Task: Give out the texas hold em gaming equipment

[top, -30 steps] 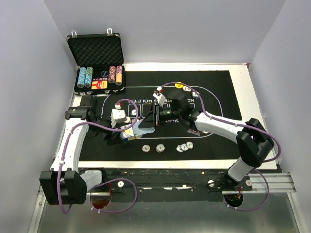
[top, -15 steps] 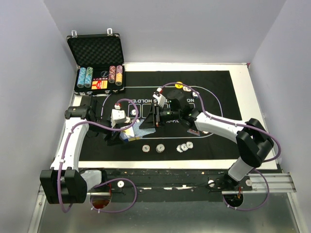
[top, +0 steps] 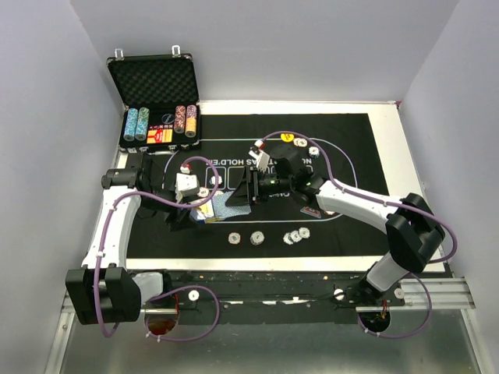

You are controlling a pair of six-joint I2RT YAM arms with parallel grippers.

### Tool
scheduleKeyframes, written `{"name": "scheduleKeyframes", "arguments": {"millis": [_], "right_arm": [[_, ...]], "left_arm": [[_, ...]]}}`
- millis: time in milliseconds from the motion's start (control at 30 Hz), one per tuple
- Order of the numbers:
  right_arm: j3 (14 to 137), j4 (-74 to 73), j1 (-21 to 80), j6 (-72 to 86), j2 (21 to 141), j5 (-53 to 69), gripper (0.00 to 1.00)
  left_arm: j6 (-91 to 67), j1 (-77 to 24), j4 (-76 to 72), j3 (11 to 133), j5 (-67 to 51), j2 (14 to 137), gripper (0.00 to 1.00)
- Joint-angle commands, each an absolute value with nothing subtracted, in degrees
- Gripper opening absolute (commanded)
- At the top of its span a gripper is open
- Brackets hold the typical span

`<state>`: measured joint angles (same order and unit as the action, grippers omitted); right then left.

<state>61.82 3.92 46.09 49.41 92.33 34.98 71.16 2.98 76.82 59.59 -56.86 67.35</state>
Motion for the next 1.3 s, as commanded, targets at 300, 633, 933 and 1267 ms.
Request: {"name": "scheduleKeyframes", "arguments": {"millis": [300,633,933,1267], "right_arm": [[61.0,1.8,46.2,49.4,89.0,31.9,0.58],[61.3,2.8,46.1,51.9,89.8,33.3,0.58],[58.7,2.4,45.8,51.9,88.7,33.0,0.59],[59.2,2.4,45.1,51.9,88.5,33.5,0.59]], "left_arm": [[79.7,6.9,88.9,62.0,-64.8,69.6,0.19],[81.1,7.9,90.2,60.9,-65.7,70.8,0.18],[81.3,8.7,91.1,61.3,-65.5,72.0,0.15],[81.7,8.9,92.5,60.2,-65.0,72.3,0.12]]}}
